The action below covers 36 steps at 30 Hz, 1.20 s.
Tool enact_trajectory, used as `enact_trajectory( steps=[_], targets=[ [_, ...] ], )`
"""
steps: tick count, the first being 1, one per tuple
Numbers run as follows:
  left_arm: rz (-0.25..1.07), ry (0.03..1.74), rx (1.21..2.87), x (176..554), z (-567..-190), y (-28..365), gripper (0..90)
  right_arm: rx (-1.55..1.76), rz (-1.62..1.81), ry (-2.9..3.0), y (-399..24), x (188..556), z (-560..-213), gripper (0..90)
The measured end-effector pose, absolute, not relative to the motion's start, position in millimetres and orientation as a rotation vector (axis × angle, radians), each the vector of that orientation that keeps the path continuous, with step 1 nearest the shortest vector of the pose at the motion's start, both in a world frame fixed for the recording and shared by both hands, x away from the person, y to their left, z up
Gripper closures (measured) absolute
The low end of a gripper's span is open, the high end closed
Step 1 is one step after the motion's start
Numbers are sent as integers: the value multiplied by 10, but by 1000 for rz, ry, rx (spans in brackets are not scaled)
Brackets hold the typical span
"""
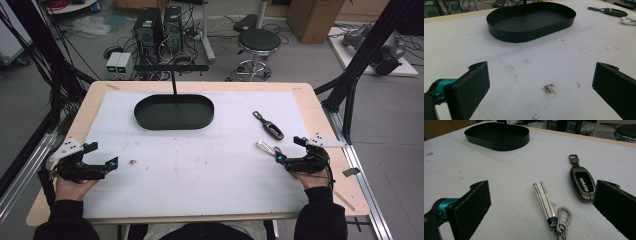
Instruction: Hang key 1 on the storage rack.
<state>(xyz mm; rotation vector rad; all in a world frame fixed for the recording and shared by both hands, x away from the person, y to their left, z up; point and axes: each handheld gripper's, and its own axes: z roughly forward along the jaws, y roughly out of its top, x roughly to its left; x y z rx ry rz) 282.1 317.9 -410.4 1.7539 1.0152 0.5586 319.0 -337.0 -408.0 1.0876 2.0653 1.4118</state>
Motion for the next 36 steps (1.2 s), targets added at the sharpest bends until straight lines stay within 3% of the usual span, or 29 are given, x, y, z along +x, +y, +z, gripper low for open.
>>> enact_trajectory(
  steps=[24,36],
  targets=[
    [564,1017,1775,2821,-4133,3166,17,1099,1375,2059,-3352,3172,-4078,8],
    [558,1028,1783,2837,-4153,3152,17,1103,1308,2105,-3327,3342,-4011,8]
  ],
)
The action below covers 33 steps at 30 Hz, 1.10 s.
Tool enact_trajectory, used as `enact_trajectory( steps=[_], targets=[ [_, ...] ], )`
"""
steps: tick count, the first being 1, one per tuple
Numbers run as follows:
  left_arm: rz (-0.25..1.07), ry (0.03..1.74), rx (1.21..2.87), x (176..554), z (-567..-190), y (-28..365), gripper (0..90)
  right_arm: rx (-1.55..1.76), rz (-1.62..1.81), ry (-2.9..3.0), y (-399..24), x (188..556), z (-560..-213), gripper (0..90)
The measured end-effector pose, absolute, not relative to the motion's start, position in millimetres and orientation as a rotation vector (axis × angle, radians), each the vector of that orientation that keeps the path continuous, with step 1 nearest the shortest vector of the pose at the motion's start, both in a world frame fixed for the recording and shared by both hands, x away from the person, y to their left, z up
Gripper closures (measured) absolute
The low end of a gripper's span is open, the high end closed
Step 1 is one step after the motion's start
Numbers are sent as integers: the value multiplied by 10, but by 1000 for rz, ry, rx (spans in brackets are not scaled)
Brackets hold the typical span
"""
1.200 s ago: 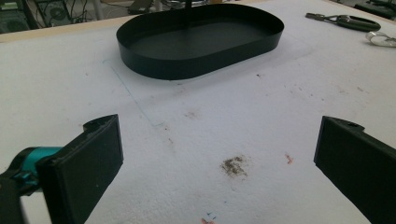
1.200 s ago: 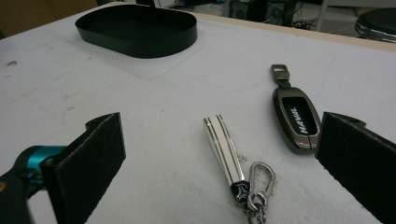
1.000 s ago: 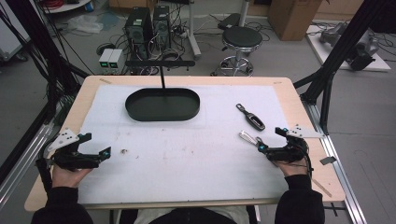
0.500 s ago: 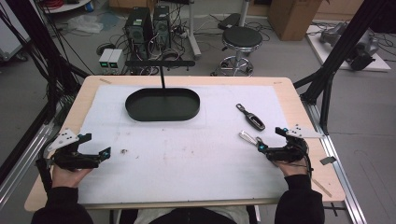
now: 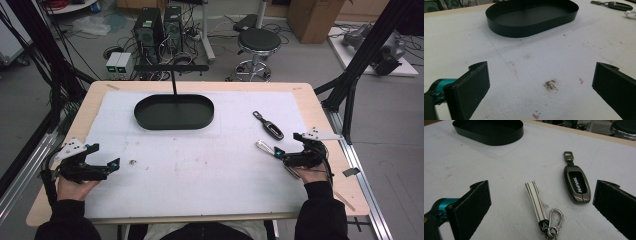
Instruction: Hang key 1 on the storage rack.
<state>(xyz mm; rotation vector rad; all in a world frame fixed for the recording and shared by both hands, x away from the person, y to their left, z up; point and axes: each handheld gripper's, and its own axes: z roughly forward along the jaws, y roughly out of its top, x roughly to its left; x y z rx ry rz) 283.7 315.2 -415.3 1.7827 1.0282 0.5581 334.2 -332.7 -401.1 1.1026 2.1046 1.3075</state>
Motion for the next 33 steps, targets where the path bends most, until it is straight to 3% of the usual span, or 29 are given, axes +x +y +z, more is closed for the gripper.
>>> enact_trajectory(
  steps=[25,33],
  targets=[
    [548,1038,1777,2850,-4164,3169,17,1060,1162,2279,-2999,3746,-3956,8],
    [539,1038,1801,2869,-4181,3143,18,1101,1027,2407,-2933,3923,-4156,40]
  ],
)
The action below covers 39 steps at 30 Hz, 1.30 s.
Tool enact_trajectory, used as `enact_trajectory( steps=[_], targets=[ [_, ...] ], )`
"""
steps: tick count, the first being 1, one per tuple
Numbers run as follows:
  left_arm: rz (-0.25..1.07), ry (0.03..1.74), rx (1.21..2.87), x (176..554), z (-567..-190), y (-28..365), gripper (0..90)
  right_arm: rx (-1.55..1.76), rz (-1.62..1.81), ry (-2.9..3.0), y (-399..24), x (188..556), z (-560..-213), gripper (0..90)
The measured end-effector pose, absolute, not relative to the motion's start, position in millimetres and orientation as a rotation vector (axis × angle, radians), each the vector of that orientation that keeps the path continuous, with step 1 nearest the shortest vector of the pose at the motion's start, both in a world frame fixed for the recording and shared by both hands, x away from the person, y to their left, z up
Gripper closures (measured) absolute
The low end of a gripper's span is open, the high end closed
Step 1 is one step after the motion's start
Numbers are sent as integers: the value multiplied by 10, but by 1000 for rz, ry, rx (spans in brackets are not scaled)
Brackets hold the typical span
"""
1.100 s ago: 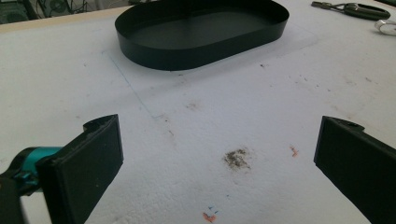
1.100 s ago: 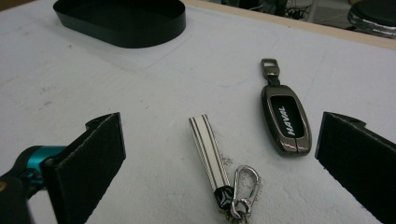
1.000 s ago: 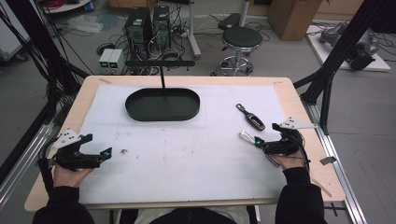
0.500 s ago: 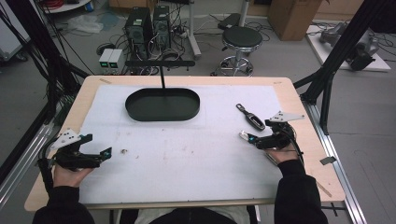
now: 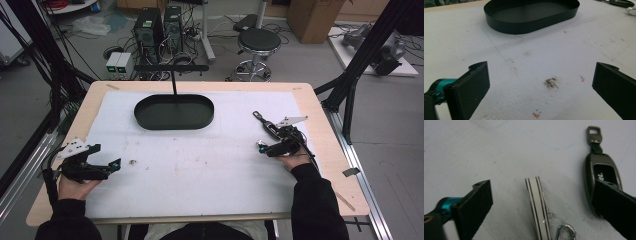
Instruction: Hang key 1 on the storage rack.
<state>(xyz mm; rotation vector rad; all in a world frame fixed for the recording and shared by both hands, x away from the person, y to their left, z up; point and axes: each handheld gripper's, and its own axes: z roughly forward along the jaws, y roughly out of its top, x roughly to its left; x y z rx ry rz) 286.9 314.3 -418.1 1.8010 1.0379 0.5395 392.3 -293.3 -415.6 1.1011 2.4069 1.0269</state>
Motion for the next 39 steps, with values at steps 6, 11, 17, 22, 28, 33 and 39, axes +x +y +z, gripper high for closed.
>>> enact_trajectory(
  steps=[6,11,17,22,28,33,39],
  targets=[
    [537,1038,1787,2861,-4172,3150,18,1114,942,2475,-2910,3962,-4236,118],
    [533,1040,1792,2871,-4178,3152,17,1095,917,2525,-2885,3978,-4274,304],
    [541,1051,1797,2866,-4176,3146,17,1099,897,2553,-2931,3976,-4267,446],
    [537,1050,1791,2865,-4174,3153,17,1089,884,2589,-2920,3980,-4289,521],
    [533,1048,1785,2870,-4176,3161,17,1063,851,2596,-2911,3990,-4313,618],
    [530,1052,1784,2870,-4176,3160,18,1043,841,2601,-2903,3983,-4305,743],
    [533,1053,1784,2869,-4175,3163,18,1070,843,2594,-2904,3981,-4298,750]
  ],
)
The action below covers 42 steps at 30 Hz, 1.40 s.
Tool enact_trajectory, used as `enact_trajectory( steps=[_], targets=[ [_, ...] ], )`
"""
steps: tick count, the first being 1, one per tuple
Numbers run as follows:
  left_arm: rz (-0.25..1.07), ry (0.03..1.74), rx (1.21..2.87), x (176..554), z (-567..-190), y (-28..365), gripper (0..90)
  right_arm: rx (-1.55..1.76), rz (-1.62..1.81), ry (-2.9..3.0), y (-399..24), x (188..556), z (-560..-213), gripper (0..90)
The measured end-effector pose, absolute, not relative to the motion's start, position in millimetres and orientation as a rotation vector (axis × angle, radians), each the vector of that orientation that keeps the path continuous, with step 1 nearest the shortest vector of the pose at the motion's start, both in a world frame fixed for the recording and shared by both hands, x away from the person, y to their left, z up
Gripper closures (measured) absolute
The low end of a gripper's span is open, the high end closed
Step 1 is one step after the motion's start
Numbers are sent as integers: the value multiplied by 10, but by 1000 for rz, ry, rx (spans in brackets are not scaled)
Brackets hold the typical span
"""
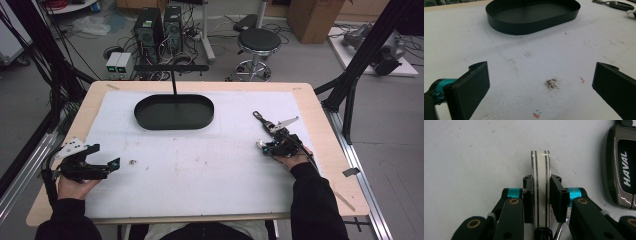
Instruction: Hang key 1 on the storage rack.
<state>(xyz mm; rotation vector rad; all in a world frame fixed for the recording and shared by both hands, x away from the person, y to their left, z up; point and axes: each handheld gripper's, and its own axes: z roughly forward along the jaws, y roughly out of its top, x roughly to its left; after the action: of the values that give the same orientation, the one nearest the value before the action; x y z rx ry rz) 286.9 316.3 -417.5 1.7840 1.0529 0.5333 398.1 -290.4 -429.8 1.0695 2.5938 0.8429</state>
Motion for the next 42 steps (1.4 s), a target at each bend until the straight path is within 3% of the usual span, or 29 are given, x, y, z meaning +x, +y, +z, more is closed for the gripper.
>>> enact_trajectory(
  steps=[10,31,42],
  targets=[
    [530,1055,1783,2876,-4179,3170,18,1159,1021,2558,-3028,3966,-4153,749],
    [528,1049,1777,2875,-4180,3179,17,1111,1246,2426,-2959,4024,-3312,748],
    [529,1049,1775,2878,-4182,3182,17,1084,1294,2452,-2846,4083,-3140,748]
  ],
)
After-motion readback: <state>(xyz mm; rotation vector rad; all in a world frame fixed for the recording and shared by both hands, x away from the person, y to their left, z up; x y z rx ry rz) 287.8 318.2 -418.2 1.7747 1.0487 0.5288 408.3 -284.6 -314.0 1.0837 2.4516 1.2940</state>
